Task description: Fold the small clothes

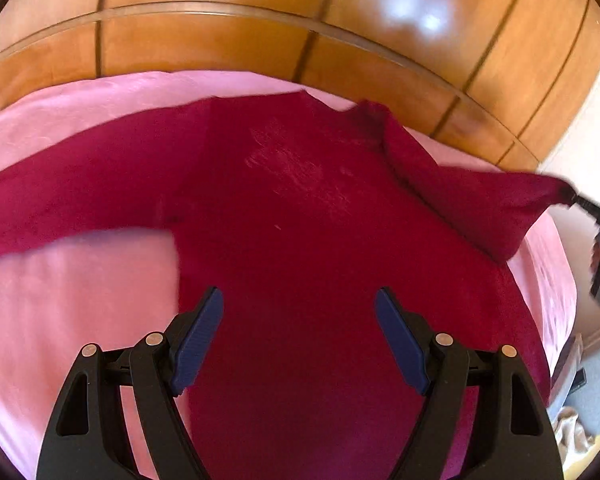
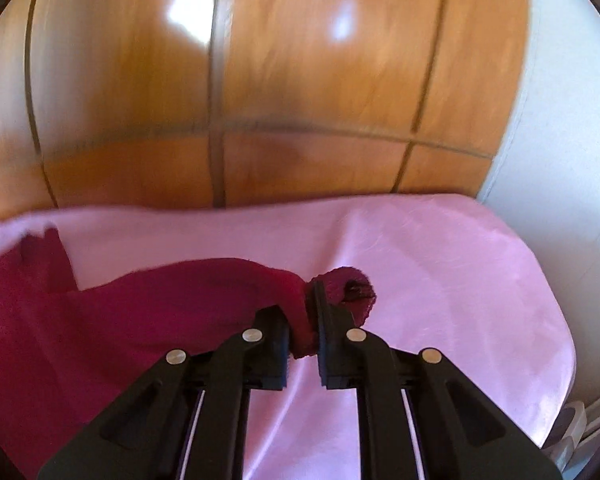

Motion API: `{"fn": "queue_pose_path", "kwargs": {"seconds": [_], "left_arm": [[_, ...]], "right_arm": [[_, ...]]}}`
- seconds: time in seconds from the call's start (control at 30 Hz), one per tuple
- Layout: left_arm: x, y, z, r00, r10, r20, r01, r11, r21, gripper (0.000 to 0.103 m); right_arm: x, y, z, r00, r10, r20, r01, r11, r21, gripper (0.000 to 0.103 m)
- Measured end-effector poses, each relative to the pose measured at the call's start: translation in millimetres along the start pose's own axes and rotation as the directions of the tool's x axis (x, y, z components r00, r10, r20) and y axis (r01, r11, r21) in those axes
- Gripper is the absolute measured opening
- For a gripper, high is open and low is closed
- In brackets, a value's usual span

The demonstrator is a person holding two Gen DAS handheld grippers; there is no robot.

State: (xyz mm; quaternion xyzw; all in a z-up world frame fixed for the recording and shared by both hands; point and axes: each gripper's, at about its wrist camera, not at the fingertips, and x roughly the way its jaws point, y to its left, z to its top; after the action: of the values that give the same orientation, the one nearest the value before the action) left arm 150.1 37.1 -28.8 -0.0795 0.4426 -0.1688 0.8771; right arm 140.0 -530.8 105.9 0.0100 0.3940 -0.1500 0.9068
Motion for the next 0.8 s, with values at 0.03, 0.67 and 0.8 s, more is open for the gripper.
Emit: {"fn": "queue_pose_path", "kwargs": {"seconds": [0.03, 0.67, 0.8], "left_arm": [[1.8, -5.6, -3.1, 1.0, -0.005, -0.012, 0.005, 1.0, 0.011, 0.077], [-4.1, -3.6, -34.2, 0.991, 0.082, -0.106, -0.079, 0.996, 0.031, 0.077], [-28.6, 7.6, -48.9, 0.988, 0.123, -0.09, -0.122, 0.992, 0.012, 0.077]], "right_arm": [[-1.8, -8.0, 5.6, 1.0, -0.013, 0.003, 0.013, 1.0, 0.014, 0.009], [113.0, -133.8, -24.8, 0.961, -0.219, -0.171, 0.268, 0.891, 0.367, 0.08], [83.5, -96.1, -44.6, 0.988, -0.019, -0.156, 0.067, 0.949, 0.308, 0.08]]}}
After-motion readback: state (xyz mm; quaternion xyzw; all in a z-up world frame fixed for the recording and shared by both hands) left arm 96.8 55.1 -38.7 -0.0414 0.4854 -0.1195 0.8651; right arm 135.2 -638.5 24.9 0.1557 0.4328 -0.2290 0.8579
